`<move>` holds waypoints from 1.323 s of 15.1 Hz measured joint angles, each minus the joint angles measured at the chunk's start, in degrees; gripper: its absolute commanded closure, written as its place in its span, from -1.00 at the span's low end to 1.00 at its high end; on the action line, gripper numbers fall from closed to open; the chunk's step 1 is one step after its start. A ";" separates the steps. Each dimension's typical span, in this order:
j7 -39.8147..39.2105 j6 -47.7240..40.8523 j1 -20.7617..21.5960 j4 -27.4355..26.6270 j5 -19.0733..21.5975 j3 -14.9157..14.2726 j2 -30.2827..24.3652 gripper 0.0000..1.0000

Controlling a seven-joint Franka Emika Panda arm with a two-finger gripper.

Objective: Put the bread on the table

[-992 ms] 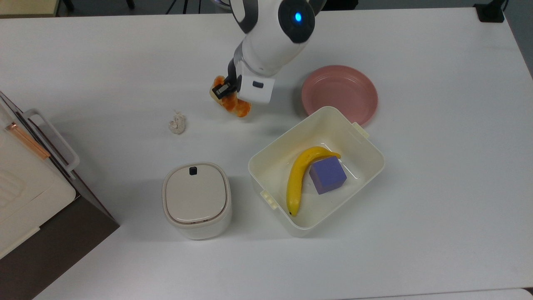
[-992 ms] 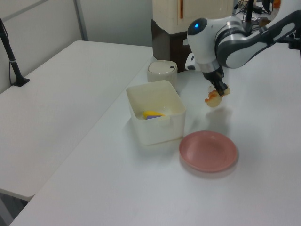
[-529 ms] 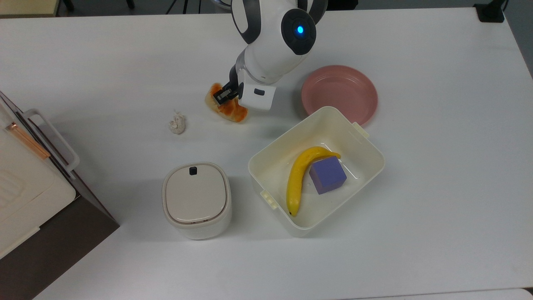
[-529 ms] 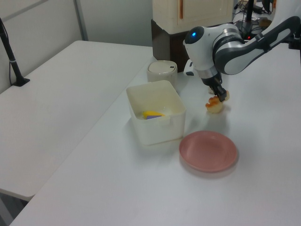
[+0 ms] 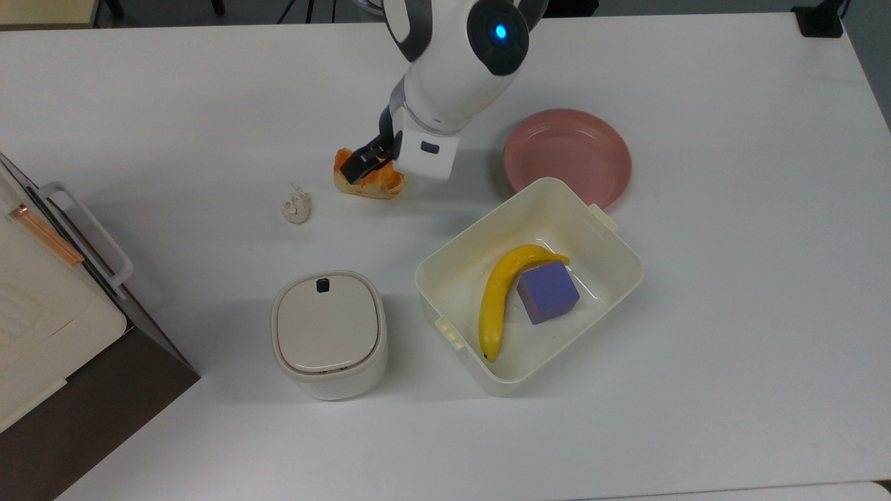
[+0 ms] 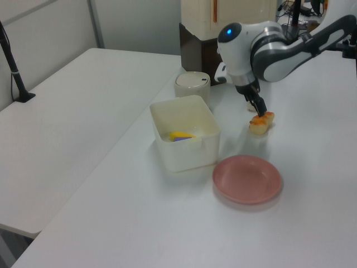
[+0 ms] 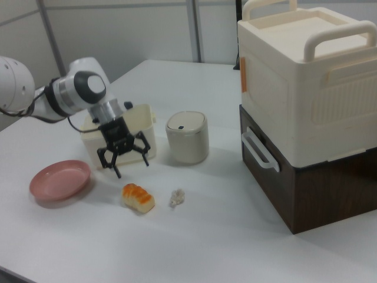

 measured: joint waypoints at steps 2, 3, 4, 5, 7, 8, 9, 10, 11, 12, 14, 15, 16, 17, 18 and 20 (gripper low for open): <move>-0.16 -2.19 -0.66 3.20 1.36 -0.09 -0.62 -1.00; -0.47 -3.57 -1.17 5.29 3.30 -0.13 -0.96 -1.00; -1.14 -5.16 -1.78 7.59 5.20 -0.22 -1.28 -1.00; -2.40 -7.18 -2.36 10.00 6.65 -0.45 -1.60 -1.00; -5.74 -11.65 -3.24 14.05 8.45 -1.17 -2.12 -1.00; -7.04 -13.61 -3.57 15.68 9.21 -1.42 -2.27 -1.00; -7.90 -15.14 -3.92 17.05 9.94 -1.59 -2.33 -1.00; -8.48 -16.18 -4.30 18.09 10.50 -1.72 -2.34 -1.00; -9.19 -17.24 -4.73 19.01 10.95 -1.75 -2.35 -1.00; -10.31 -18.64 -5.06 19.70 11.15 -1.78 -2.37 -1.00; -13.03 -21.91 -5.52 20.92 11.21 -2.07 -2.42 -1.00; -13.48 -22.81 -5.57 21.79 11.83 -2.65 -2.44 -1.00; -13.49 -23.16 -5.62 22.79 13.66 -3.58 -2.50 -1.00; -12.57 -23.22 -5.71 23.73 16.25 -4.94 -2.60 -1.00; -10.40 -23.22 -6.02 25.16 20.38 -7.35 -2.74 -1.00; -7.19 -23.22 -6.47 27.06 24.35 -10.13 -2.83 -1.00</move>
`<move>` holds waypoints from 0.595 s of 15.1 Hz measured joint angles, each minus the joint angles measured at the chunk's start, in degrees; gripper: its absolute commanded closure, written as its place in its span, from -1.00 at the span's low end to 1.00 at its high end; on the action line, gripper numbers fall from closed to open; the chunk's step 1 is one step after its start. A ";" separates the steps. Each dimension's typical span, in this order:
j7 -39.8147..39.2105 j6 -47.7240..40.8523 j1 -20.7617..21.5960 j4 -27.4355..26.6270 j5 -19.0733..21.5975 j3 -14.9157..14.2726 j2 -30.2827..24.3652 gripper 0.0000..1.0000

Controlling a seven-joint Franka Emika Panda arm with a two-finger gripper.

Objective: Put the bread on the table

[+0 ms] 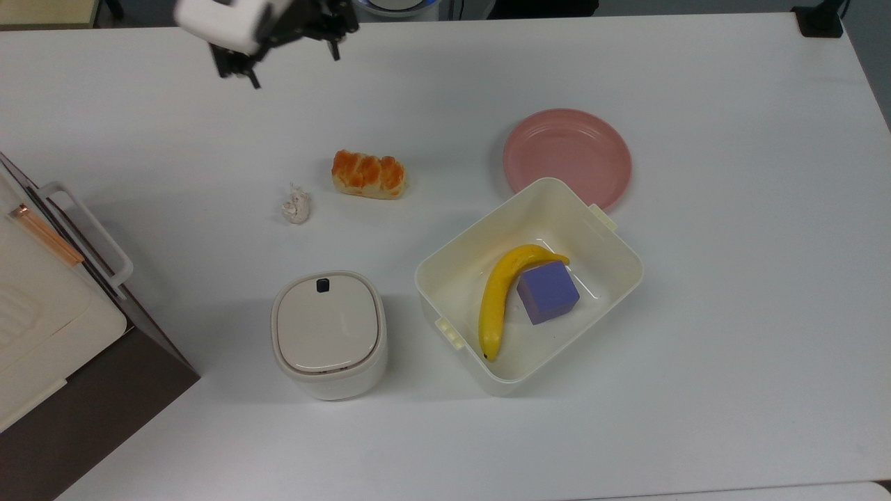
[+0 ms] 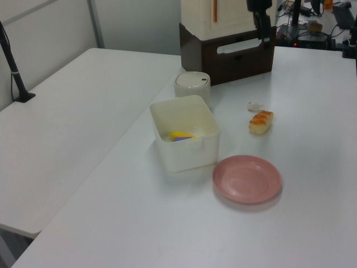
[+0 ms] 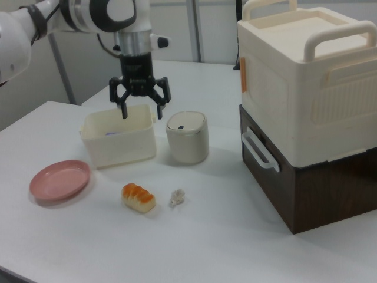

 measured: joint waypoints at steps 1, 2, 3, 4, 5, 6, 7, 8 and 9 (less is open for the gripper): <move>1.46 0.00 -0.32 0.88 1.12 -0.83 -0.02 -1.00; 3.12 0.00 -0.55 1.65 1.66 -1.34 -0.04 -1.00; 4.95 0.01 -0.68 2.33 1.90 -1.58 -0.04 -1.00; 8.29 0.68 -0.75 3.19 2.01 -1.62 -0.05 -1.00; 11.51 2.32 -0.72 3.52 2.02 -1.62 -0.05 -1.00; 15.04 4.73 -0.71 3.60 2.03 -1.61 -0.04 -1.00; 18.38 7.17 -0.69 3.60 2.03 -1.61 -0.01 -1.00; 21.11 9.15 -0.67 3.60 2.03 -1.61 0.04 -1.00; 23.09 10.34 -0.66 3.60 2.03 -1.61 0.08 -1.00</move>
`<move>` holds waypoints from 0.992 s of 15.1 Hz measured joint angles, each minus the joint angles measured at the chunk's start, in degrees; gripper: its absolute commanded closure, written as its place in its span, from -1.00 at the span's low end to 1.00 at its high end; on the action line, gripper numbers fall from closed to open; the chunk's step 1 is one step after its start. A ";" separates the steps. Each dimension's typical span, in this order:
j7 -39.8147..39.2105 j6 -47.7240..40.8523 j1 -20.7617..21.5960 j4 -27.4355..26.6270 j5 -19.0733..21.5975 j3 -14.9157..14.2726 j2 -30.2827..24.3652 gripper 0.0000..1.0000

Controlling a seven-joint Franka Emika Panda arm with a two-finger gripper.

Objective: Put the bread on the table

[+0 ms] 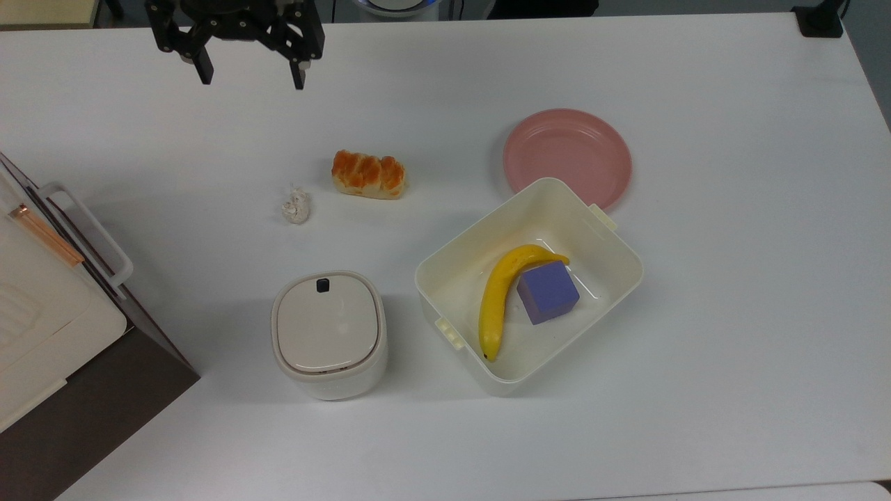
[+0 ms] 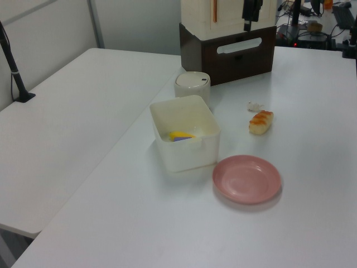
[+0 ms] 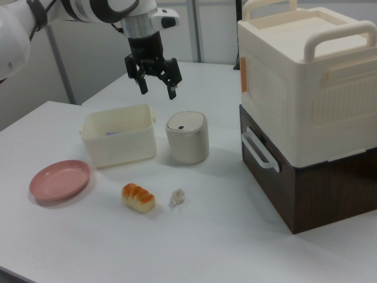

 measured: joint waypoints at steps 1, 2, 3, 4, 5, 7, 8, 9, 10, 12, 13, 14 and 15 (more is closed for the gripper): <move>1.28 0.51 0.02 0.00 0.02 0.00 -0.01 -1.00; 1.99 0.76 0.03 -0.10 0.15 0.00 -0.15 -1.00; 2.37 1.24 0.03 -0.45 0.77 -0.16 -0.54 -1.00; 2.81 1.94 0.05 -1.06 2.14 -0.69 -1.24 -1.00; 2.97 2.27 0.04 -1.78 3.43 -1.38 -2.19 -1.00; 2.97 1.91 0.03 -3.85 5.33 -2.78 -4.81 -1.00; 2.97 0.74 0.08 -4.72 5.59 -2.78 -5.49 -1.00; 2.97 -0.25 0.21 -5.10 5.62 -2.78 -5.64 -1.00; 2.97 -0.90 0.43 -5.29 5.66 -2.75 -5.64 -1.00; 3.00 -1.10 1.03 -5.79 5.66 -2.70 -5.65 -1.00; 3.02 -1.10 1.30 -6.10 5.66 -2.70 -5.69 -1.00; 3.03 -1.10 1.49 -6.49 5.66 -2.69 -5.79 -1.00; 3.03 -1.10 1.63 -6.81 5.66 -2.69 -5.91 -1.00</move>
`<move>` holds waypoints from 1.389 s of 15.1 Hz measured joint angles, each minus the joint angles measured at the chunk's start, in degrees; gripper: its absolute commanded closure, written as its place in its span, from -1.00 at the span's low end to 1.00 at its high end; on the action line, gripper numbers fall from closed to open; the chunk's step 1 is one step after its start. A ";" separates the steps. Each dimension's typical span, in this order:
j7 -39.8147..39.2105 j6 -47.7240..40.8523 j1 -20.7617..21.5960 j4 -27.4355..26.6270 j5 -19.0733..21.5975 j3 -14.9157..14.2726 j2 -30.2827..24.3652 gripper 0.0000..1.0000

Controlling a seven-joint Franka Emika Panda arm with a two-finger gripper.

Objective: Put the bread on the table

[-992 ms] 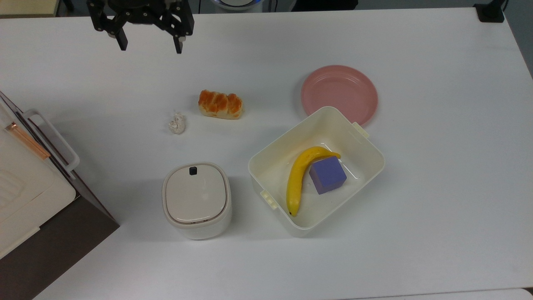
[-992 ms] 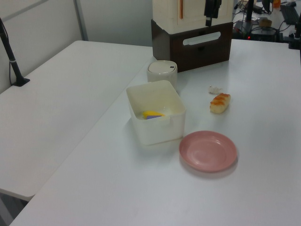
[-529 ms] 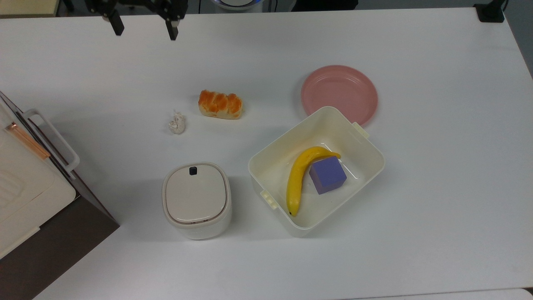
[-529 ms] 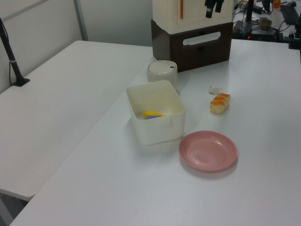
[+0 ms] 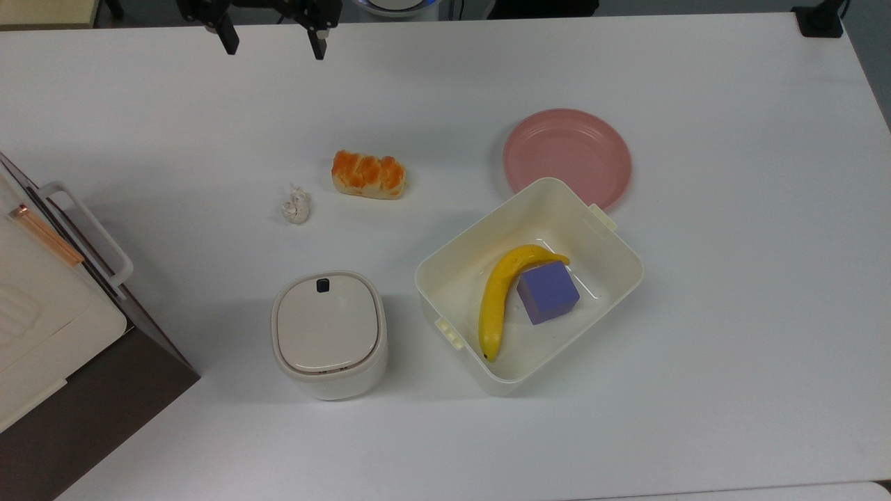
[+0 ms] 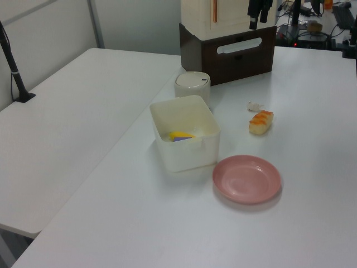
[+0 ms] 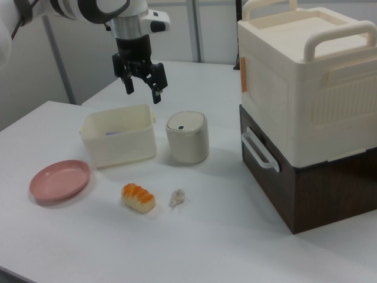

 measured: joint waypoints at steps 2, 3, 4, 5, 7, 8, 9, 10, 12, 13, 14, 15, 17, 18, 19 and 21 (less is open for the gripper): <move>0.00 0.00 0.13 -0.46 0.00 0.00 -0.38 -1.00; 0.00 0.00 0.18 -0.63 0.00 0.00 -0.55 -1.00; 0.00 0.00 0.29 -0.83 0.00 0.00 -0.72 -1.00; 0.05 0.00 0.39 -1.07 0.00 0.02 -0.89 -1.00; 1.02 0.25 0.51 -1.68 0.00 0.05 -1.36 -1.00; 1.74 0.85 0.55 -2.30 0.00 0.06 -1.75 -1.00; 2.46 1.46 0.60 -2.91 0.00 0.06 -2.13 -1.00; 2.89 1.84 0.68 -3.39 0.00 0.06 -2.50 -1.00; 3.38 1.94 0.89 -3.97 0.00 0.06 -3.00 -1.00; 3.43 1.94 0.94 -4.08 0.00 0.06 -3.12 -1.00; 3.43 1.94 0.96 -4.16 0.00 0.06 -3.18 -1.00; 3.44 1.94 0.97 -4.22 0.00 0.06 -3.21 -1.00; 3.44 1.94 0.98 -4.27 0.00 0.06 -3.22 -1.00; 3.44 1.94 0.98 -4.28 0.00 0.06 -3.22 -1.00; 3.44 1.94 0.98 -4.28 0.00 0.06 -3.22 -1.00; 3.44 1.94 0.99 -4.28 0.00 0.06 -3.22 -1.00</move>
